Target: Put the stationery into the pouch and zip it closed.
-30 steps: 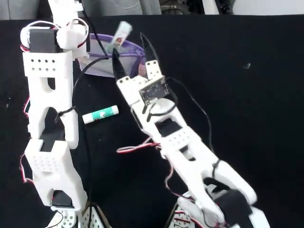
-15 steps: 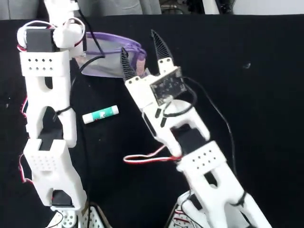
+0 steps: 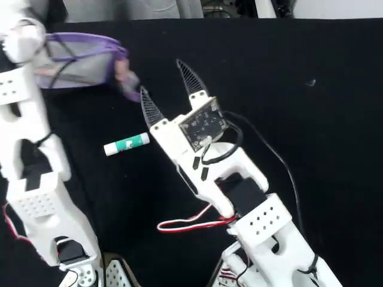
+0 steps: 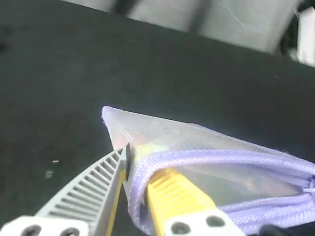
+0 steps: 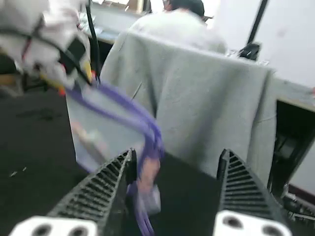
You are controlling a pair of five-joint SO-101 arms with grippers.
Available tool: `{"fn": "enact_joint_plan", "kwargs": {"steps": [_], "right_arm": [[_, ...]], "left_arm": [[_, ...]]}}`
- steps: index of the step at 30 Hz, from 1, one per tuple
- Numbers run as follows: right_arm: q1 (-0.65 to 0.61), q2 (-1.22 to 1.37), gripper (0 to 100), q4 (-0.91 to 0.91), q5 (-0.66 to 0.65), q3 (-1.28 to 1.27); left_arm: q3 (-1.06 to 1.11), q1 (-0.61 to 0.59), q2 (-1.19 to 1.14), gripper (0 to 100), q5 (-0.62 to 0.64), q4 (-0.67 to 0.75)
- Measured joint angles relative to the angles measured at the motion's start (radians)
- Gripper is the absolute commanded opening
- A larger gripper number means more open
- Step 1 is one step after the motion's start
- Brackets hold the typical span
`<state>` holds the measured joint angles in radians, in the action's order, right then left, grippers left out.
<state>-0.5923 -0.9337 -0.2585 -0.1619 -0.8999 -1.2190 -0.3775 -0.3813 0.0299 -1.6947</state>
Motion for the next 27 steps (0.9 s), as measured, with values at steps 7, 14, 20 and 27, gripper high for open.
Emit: {"fn": "enact_joint_plan", "kwargs": {"steps": [7, 14, 20, 27], "right_arm": [[-0.037, 0.028, 26.2, 0.029, -0.117, -0.172], [-0.123, 0.362, 26.2, 0.055, -0.242, -0.100], [-0.137, 0.796, 26.2, -0.074, -0.382, 0.195], [-0.137, 1.181, 26.2, -0.285, -0.516, 0.535]], "left_arm": [[-0.026, -0.137, 0.000, 3, 0.000, 0.049], [-0.026, -0.176, 0.000, 3, 0.000, 0.055], [-0.026, -0.241, 0.000, 3, 0.000, 0.084], [-0.026, -0.255, -0.012, 3, 0.000, 0.097]]}}
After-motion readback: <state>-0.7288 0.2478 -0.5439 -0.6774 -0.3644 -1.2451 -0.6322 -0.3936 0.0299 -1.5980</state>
